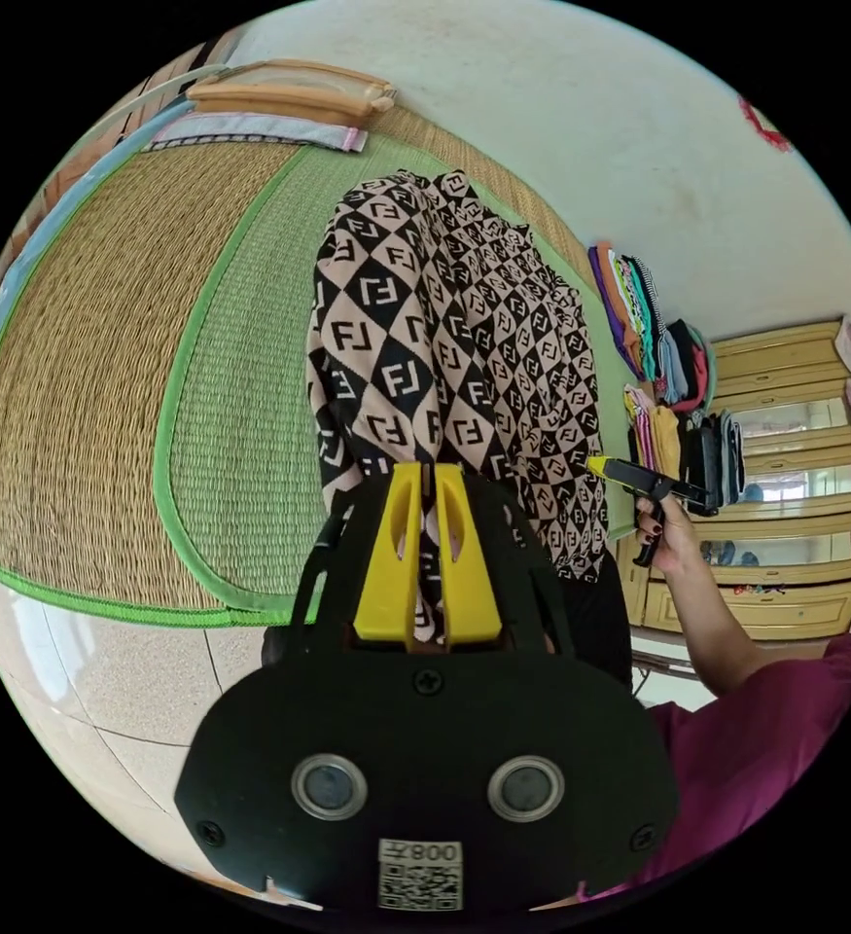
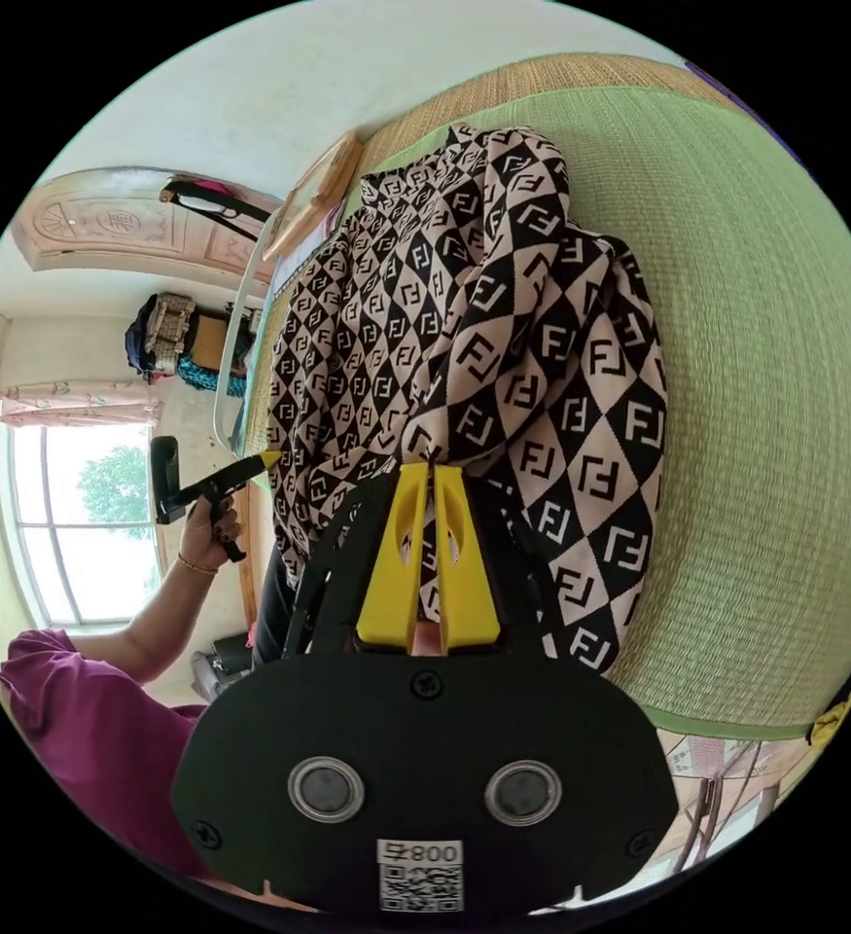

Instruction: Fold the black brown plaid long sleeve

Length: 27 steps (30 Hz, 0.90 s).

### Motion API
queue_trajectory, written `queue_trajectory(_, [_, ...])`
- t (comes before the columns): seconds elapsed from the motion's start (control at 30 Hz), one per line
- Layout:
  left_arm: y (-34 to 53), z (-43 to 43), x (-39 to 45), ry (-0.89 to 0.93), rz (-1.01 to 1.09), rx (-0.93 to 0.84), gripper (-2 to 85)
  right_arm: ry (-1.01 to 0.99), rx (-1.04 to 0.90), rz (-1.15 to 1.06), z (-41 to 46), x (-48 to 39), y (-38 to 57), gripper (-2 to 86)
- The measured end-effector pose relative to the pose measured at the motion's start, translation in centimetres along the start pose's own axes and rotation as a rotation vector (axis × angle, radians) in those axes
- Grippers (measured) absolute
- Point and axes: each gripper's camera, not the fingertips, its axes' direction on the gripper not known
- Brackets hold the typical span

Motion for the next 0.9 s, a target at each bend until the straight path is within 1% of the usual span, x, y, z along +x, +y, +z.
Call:
queue_trajectory(0.1, [-0.1,-2.5,-0.9,0.057,0.023,0.02,2.9,-0.04,0.028,-0.038,-1.3,-2.5,-0.7,0.9])
queue_trajectory(0.17, [-0.6,-5.3,-1.7,0.071,0.046,0.064,2.8,-0.132,0.08,-0.092,-5.0,-4.8,-1.6,0.5])
queue_trajectory(0.2, [-1.1,-7.8,-2.5,0.075,0.06,0.105,2.8,-0.141,0.099,-0.108,-6.4,-5.3,-1.9,0.4])
queue_trajectory(0.27, [-2.1,-12.4,-4.4,0.039,0.059,0.188,3.1,-0.086,0.18,-0.157,-13.3,-7.0,-3.5,0.3])
queue_trajectory(0.3, [-2.7,-16.0,-6.1,-0.006,0.029,0.279,3.5,-0.051,0.205,-0.158,-15.3,-7.2,-3.9,0.3])
queue_trajectory(0.33, [-3.0,-19.1,-8.2,-0.04,-0.012,0.36,4.1,0.033,0.261,-0.141,-19.3,-6.9,-4.8,0.3])
queue_trajectory(0.37, [-3.0,-20.4,-9.4,-0.059,-0.039,0.393,4.4,0.132,0.311,-0.082,-22.9,-5.6,-5.6,0.4])
queue_trajectory(0.4, [-2.8,-22.5,-12.2,-0.085,-0.122,0.452,5.7,0.168,0.332,-0.037,-24.5,-4.6,-6.0,0.4])
queue_trajectory(0.43, [-2.1,-23.6,-14.7,-0.073,-0.184,0.487,6.9,0.193,0.359,0.069,-26.9,-1.9,-6.4,0.4])
queue_trajectory(0.47, [-1.7,-23.8,-15.8,-0.068,-0.206,0.491,7.5,0.176,0.375,0.151,-28.5,0.7,-6.2,0.5])
queue_trajectory(0.53, [1.0,-22.8,-18.4,-0.049,-0.273,0.489,9.1,0.152,0.429,0.258,-29.5,3.6,-4.3,0.8])
queue_trajectory(0.57, [1.7,-22.1,-18.7,-0.037,-0.271,0.48,9.2,0.106,0.461,0.279,-29.0,4.4,-2.6,1.1])
queue_trajectory(0.63, [4.8,-17.6,-18.8,0.022,-0.232,0.376,9.6,0.044,0.472,0.238,-26.5,3.7,-0.2,1.9])
queue_trajectory(0.67, [5.5,-16.2,-18.7,0.038,-0.225,0.336,9.7,0.04,0.42,0.208,-23.5,2.4,1.1,2.5])
queue_trajectory(0.7, [7.0,-13.1,-18.6,0.073,-0.219,0.254,9.8,0.041,0.385,0.197,-21.7,1.7,1.7,2.8])
queue_trajectory(0.73, [8.2,-10.2,-18.5,0.111,-0.215,0.169,9.8,0.044,0.309,0.168,-17.8,0.0,2.8,3.6])
queue_trajectory(0.77, [8.8,-8.9,-18.5,0.124,-0.213,0.134,9.9,0.055,0.223,0.153,-13.8,-1.6,4.0,4.4])
queue_trajectory(0.83, [10.3,-5.0,-18.0,0.1,-0.2,0.008,9.9,0.085,0.097,0.127,-8.0,-4.2,5.7,5.5])
queue_trajectory(0.87, [10.5,-4.3,-17.8,0.104,-0.198,-0.011,9.9,0.134,0.027,0.105,-4.8,-5.9,6.7,5.9])
queue_trajectory(0.9, [10.8,-3.4,-17.5,0.125,-0.179,-0.032,9.8,0.174,-0.007,0.093,-3.4,-6.7,7.1,6.0])
